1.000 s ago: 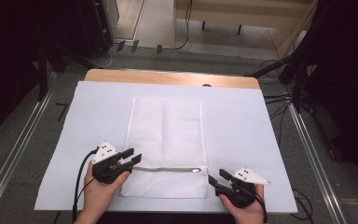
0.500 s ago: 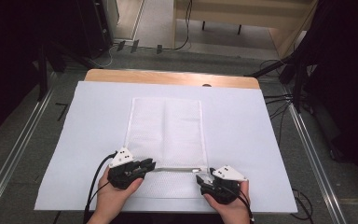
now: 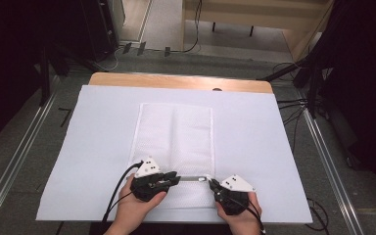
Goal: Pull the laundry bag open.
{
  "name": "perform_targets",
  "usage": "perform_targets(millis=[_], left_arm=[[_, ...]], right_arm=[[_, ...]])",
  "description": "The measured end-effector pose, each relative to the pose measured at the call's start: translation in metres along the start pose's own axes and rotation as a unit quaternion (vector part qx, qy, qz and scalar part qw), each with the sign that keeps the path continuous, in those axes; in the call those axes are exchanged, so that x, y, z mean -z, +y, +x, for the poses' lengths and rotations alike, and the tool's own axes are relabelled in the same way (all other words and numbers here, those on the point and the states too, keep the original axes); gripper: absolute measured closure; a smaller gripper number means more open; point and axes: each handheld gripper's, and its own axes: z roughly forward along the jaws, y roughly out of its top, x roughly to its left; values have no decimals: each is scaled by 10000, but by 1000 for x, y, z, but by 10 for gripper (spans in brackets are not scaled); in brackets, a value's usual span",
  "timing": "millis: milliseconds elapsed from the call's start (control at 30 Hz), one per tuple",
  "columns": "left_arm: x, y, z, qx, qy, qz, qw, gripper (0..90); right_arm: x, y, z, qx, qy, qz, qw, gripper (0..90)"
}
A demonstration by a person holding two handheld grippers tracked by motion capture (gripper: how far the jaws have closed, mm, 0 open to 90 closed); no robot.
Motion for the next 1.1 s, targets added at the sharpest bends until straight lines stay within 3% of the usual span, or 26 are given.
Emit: perform_targets(millis=[233,367,533,767,933,1100], left_arm=[[-26,6,-13,-213,-176,160,9995,735],[-35,8,-14,-234,-116,202,9995,729],[-42,6,-17,-422,-125,382,9983,691],[-43,7,-18,-472,-76,337,9983,666],[-40,8,-22,-739,-44,348,9966,771],[-35,10,-22,-688,-110,209,9974,793]], right_arm=[[12,10,9,103,206,-359,9991,868],[16,13,13,126,262,-474,9985,868],[20,15,16,128,380,-595,9974,870],[20,18,23,212,573,-689,9958,872],[20,19,23,220,588,-715,9955,873],[22,19,21,257,492,-774,9955,872]])
